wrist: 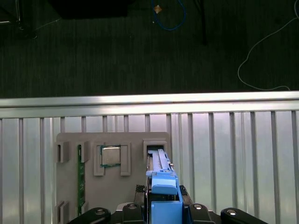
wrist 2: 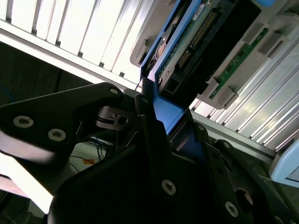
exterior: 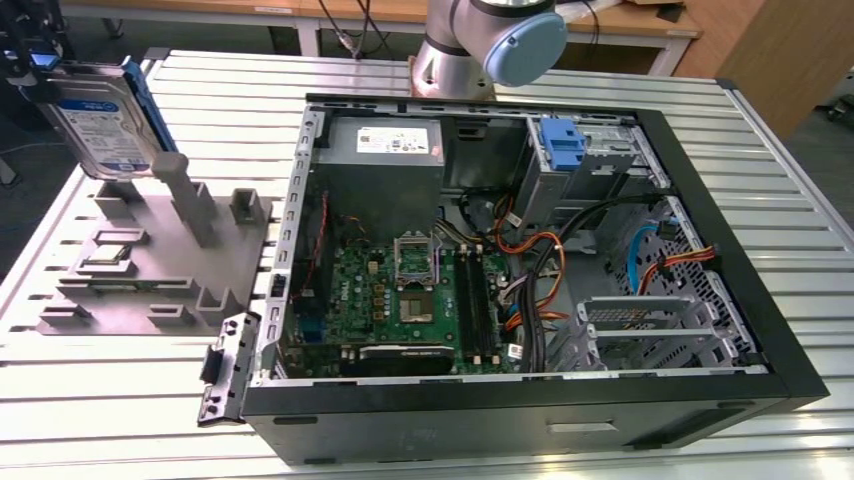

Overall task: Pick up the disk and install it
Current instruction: 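Pick up the disk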

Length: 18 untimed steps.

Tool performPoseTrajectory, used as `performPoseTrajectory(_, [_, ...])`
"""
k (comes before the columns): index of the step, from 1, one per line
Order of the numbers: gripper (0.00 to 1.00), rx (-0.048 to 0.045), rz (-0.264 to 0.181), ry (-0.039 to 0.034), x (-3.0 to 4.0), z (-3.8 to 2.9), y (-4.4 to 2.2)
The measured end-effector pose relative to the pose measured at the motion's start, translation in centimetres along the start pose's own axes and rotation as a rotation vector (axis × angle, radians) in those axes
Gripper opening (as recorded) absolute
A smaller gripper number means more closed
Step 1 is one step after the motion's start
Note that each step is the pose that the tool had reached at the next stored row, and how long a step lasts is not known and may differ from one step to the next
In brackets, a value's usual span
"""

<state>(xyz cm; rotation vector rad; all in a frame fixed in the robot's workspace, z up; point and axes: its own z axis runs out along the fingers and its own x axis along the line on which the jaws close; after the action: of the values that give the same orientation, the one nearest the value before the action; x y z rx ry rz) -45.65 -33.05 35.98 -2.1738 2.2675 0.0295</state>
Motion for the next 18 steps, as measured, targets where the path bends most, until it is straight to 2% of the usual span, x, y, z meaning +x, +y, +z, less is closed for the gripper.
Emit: performPoseTrajectory(18, [0.36,0.0000,0.000,0.0000,-0.01,-0.40,0.00])
